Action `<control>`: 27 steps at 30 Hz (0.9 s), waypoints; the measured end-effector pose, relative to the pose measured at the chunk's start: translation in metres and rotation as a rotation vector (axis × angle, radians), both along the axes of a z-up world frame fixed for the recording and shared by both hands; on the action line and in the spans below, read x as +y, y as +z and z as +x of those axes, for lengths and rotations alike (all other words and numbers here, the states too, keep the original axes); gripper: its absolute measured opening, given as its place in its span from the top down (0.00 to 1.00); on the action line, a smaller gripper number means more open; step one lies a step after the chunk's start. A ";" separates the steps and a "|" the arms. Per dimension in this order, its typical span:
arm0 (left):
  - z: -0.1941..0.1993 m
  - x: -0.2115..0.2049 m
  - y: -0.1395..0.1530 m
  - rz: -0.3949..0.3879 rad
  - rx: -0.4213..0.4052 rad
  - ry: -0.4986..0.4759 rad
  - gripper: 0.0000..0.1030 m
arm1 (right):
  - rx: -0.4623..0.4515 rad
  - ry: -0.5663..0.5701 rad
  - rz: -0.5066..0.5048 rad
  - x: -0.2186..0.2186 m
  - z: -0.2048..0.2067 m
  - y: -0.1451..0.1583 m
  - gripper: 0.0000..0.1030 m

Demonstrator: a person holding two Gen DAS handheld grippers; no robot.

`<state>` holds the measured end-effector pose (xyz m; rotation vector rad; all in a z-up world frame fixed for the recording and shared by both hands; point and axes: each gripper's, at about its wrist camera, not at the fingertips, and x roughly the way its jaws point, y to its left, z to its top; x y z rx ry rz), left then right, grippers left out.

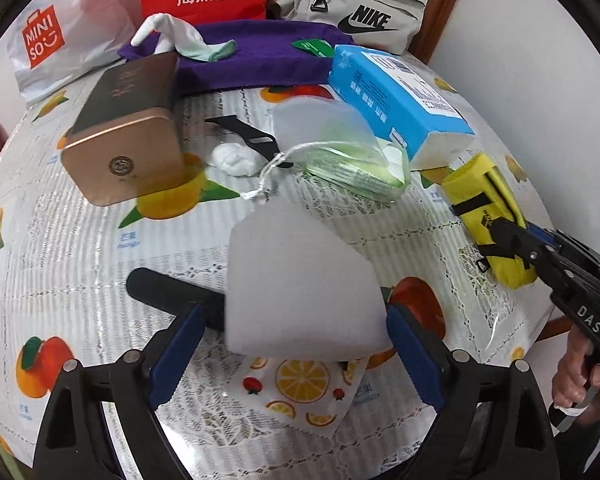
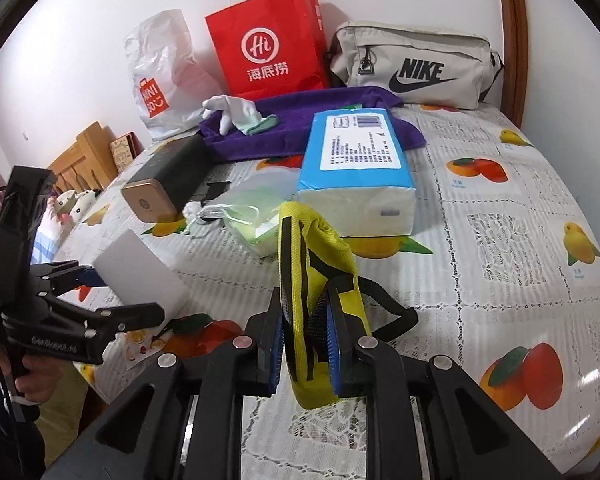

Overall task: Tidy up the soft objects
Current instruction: 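Carry the sponge and yellow pouch toward the purple towel with both tools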

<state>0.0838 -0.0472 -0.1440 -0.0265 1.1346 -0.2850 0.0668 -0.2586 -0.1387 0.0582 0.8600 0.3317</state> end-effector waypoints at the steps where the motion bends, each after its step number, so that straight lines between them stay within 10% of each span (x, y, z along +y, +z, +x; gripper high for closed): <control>1: 0.001 -0.001 -0.001 -0.004 0.001 0.001 0.11 | 0.008 -0.004 0.000 0.000 0.002 -0.002 0.81; 14: 0.001 0.006 0.006 -0.093 -0.046 0.001 0.47 | 0.008 -0.005 0.002 0.001 0.007 -0.006 0.81; 27: -0.002 0.051 0.024 -0.094 -0.102 0.126 0.50 | 0.005 -0.016 0.003 -0.001 0.007 0.006 0.85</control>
